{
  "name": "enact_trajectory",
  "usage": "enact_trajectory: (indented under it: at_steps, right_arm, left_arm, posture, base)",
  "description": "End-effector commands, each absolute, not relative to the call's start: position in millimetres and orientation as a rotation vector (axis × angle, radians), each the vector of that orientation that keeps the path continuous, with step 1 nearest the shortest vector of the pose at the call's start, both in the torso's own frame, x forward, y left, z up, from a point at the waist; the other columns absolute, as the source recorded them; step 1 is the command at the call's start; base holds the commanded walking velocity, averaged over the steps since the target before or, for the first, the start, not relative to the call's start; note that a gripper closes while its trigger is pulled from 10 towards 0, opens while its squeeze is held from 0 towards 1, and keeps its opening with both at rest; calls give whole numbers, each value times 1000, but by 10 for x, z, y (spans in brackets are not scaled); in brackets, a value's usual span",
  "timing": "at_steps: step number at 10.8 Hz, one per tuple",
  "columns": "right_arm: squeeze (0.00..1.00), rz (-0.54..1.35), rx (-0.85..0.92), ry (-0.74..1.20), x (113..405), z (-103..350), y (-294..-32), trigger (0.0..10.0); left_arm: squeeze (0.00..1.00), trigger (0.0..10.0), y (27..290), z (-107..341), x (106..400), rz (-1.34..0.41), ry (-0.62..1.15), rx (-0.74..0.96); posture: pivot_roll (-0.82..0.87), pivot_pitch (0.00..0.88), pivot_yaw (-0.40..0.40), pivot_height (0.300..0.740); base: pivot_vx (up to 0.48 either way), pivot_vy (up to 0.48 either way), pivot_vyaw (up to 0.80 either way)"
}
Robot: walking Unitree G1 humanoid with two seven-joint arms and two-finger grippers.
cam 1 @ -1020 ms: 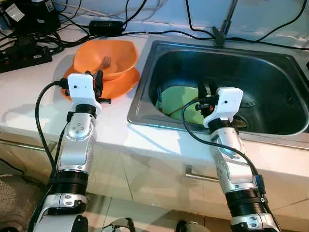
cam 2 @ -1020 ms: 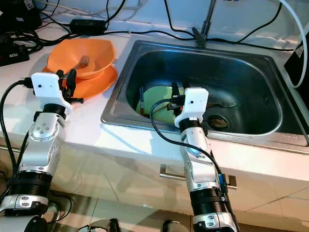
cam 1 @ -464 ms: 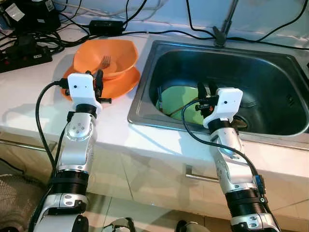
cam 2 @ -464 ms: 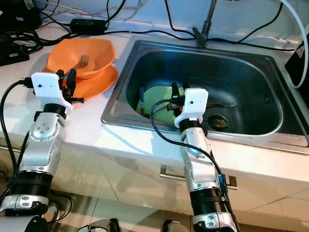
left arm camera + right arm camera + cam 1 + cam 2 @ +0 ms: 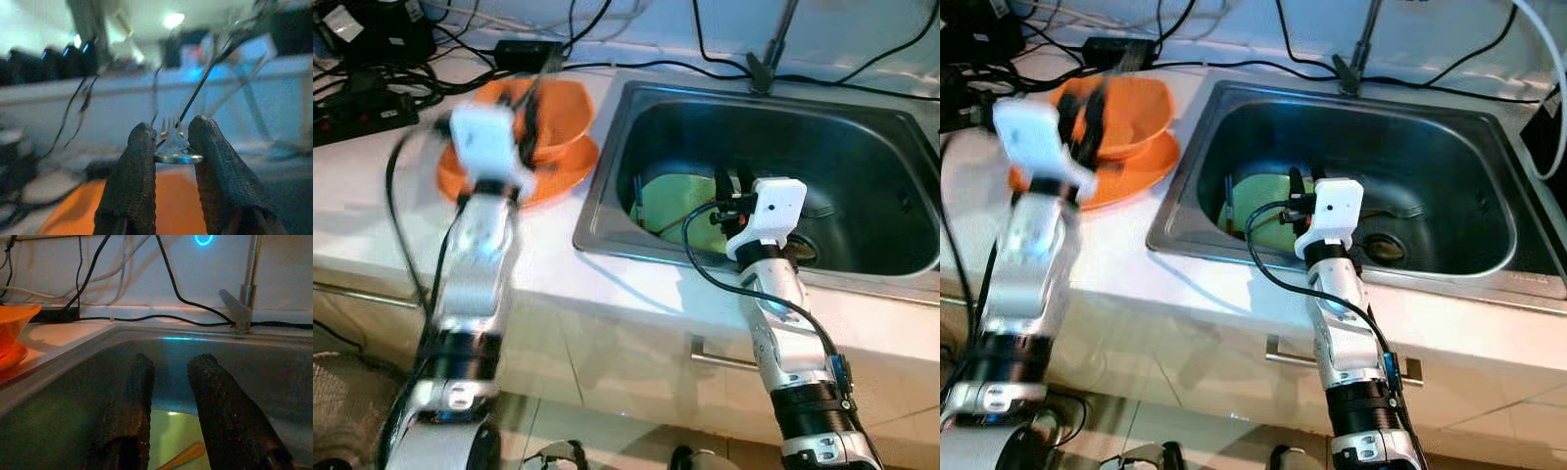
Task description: Kitchen organization
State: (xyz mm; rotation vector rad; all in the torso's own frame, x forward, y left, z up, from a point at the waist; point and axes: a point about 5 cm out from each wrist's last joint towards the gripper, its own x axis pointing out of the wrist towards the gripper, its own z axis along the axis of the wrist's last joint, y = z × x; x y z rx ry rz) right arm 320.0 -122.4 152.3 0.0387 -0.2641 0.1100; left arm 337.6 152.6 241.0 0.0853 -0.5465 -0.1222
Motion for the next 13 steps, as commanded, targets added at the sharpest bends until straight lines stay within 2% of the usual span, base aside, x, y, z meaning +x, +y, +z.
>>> enact_trajectory:
  at_steps: [1,2,3,4,5,7,10,11,12,13]
  right_arm:
    - [0,113,28,-259,3212,1511,-1222,10000]
    - [0,113,24,-261,3215,1514,-1225,10000]
    - [0,104,-9,-265,3235,1519,-1270,10000]
    - [753,115,-57,-276,3249,1530,-1292,10000]
    - [1000,126,-103,-287,3280,1543,-1332,10000]
    - [1000,166,-310,-339,3325,1607,-1383,10000]
    - [1000,255,-466,-395,3340,1644,-1307,10000]
    - [165,300,-524,-406,3331,1612,-1244,10000]
    - [0,318,-551,-415,3323,1587,-1211,10000]
    - [0,330,-556,-421,3321,1573,-1178,10000]
  left_arm:
    - [0,10000,1436,2481,3355,-178,-570,69]
    - [0,10000,1382,2504,3346,-214,-570,52]
    - [0,10000,1205,2498,3317,-349,-536,32]
    - [0,10000,1131,2456,3300,-414,-506,24]
    - [0,10000,1044,2349,3276,-492,-446,36]
    - [0,10000,891,2231,3195,-616,-379,19]
    - [0,10000,828,2186,3154,-671,-346,6]
    - [0,10000,819,2178,3145,-683,-338,3]
    - [0,10000,806,2167,3133,-697,-325,0]
    - [0,10000,794,2148,3115,-722,-306,-3]
  posture:
    - [51,89,-1,740]
    - [49,87,-1,740]
    - [48,89,0,740]
    - [46,90,1,740]
    - [47,89,1,740]
    - [46,87,3,740]
    - [45,75,7,740]
    - [48,70,8,740]
    - [49,67,9,740]
    - [47,61,14,740]
  base:
    - [0,0,0]
    - [0,0,0]
    - [0,0,0]
    - [0,0,0]
    - [0,0,0]
    - [0,0,0]
    - [0,0,0]
    - [0,0,0]
    - [0,0,0]
    - [0,0,0]
